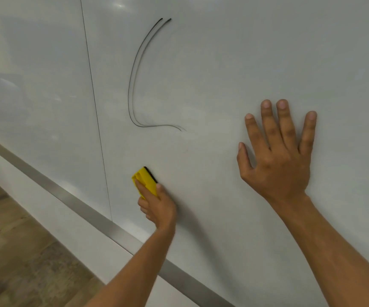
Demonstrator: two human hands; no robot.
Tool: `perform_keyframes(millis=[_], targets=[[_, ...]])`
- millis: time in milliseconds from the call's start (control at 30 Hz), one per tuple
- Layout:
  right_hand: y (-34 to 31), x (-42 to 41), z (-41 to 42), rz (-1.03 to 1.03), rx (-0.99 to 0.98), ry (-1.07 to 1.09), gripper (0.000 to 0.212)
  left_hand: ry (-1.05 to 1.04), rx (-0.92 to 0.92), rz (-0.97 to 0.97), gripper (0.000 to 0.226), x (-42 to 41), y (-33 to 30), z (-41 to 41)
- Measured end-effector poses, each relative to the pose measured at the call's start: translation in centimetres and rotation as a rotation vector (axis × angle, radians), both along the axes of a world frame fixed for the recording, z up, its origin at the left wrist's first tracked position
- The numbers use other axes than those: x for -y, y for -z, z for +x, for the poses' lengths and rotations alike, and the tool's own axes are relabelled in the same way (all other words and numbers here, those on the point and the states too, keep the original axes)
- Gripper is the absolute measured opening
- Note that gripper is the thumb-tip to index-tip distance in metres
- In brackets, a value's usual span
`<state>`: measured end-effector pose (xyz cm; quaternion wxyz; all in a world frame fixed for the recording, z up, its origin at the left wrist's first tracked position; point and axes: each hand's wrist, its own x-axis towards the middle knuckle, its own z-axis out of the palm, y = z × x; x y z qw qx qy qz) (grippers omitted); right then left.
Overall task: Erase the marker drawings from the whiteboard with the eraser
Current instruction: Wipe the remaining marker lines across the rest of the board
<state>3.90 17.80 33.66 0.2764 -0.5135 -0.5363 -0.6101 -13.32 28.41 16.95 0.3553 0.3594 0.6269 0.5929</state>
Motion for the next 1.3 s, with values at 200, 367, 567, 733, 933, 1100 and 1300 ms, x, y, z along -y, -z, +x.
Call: perform_keyframes(millis=[200, 367, 567, 733, 933, 1100, 1300], targets=[[0.0, -0.1, 0.3, 0.002, 0.007, -0.009, 0.054, 0.159, -0.325, 0.414, 0.065, 6.8, -1.3, 4.8], [0.0, -0.1, 0.3, 0.016, 0.013, -0.027, 0.052, 0.071, -0.128, 0.388, 0.065, 3.7, -3.9, 2.8], [-0.5, 0.4, -0.3, -0.007, 0.001, -0.011, 0.051, -0.031, -0.012, 0.236, 0.065, -1.9, -9.0, -1.1], [-1.4, 1.5, -0.6, -0.002, -0.025, -0.058, 0.047, 0.11, -0.48, 0.668, 0.066, 3.2, -8.7, 2.0], [-3.8, 2.9, 2.3, 0.104, -0.061, 0.004, 0.051, 0.206, -0.853, 1.03, 0.055, 5.6, -7.8, 4.0], [-3.4, 2.5, 2.6, 0.085, -0.046, 0.038, 0.057, 0.017, -0.607, 0.855, 0.065, 1.2, -14.5, 1.2], [-3.2, 2.2, 2.7, 0.084, -0.052, 0.052, 0.057, -0.016, -0.436, 0.71, 0.067, -1.6, -17.2, -0.5]])
